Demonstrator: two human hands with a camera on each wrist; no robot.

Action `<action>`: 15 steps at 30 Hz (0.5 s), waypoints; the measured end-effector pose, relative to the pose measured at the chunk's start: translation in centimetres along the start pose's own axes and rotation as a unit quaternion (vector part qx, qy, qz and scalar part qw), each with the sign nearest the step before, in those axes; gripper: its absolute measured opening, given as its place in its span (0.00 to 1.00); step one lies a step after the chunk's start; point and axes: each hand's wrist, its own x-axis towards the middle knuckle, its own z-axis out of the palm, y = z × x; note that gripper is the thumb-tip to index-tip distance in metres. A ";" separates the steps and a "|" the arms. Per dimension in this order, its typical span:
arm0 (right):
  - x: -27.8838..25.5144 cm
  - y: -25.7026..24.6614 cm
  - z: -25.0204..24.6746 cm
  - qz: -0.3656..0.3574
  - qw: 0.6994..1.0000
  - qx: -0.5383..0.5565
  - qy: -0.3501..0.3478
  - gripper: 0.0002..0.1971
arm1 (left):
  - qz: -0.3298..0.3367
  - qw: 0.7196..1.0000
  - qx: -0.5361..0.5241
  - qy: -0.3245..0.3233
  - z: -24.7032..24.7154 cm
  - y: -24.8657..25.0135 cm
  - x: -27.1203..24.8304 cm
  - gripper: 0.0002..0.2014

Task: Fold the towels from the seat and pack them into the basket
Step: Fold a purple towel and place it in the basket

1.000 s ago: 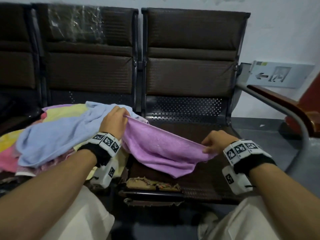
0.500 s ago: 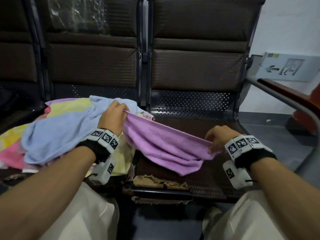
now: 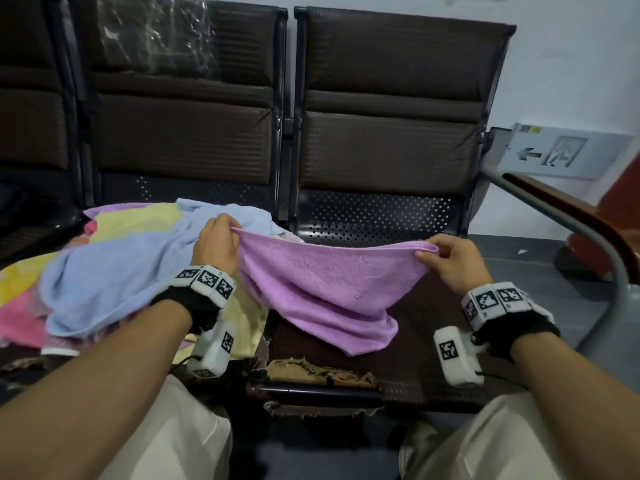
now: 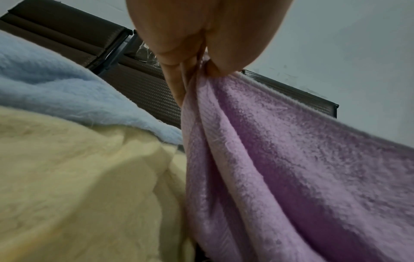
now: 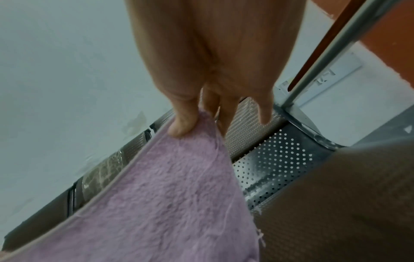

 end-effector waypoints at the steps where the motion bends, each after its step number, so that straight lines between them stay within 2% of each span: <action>1: 0.1 -0.2 0.2 -0.007 0.999 0.011 0.031 0.02 | -0.008 1.000 -0.016 -0.003 0.0 0.3 -0.1 0.13; 6: 0.3 -2.3 -0.1 0.005 0.982 0.099 0.161 0.07 | 0.006 0.994 -0.106 0.004 -0.7 3.4 -0.8 0.18; 10: -0.1 -3.8 -1.3 0.078 0.953 0.081 0.282 0.09 | -0.003 0.990 -0.134 0.040 -2.0 5.6 -1.1 0.15; 15: -1.3 -6.7 -3.0 0.114 0.933 0.113 0.323 0.09 | -0.012 0.980 -0.184 0.078 -5.5 8.9 -1.0 0.16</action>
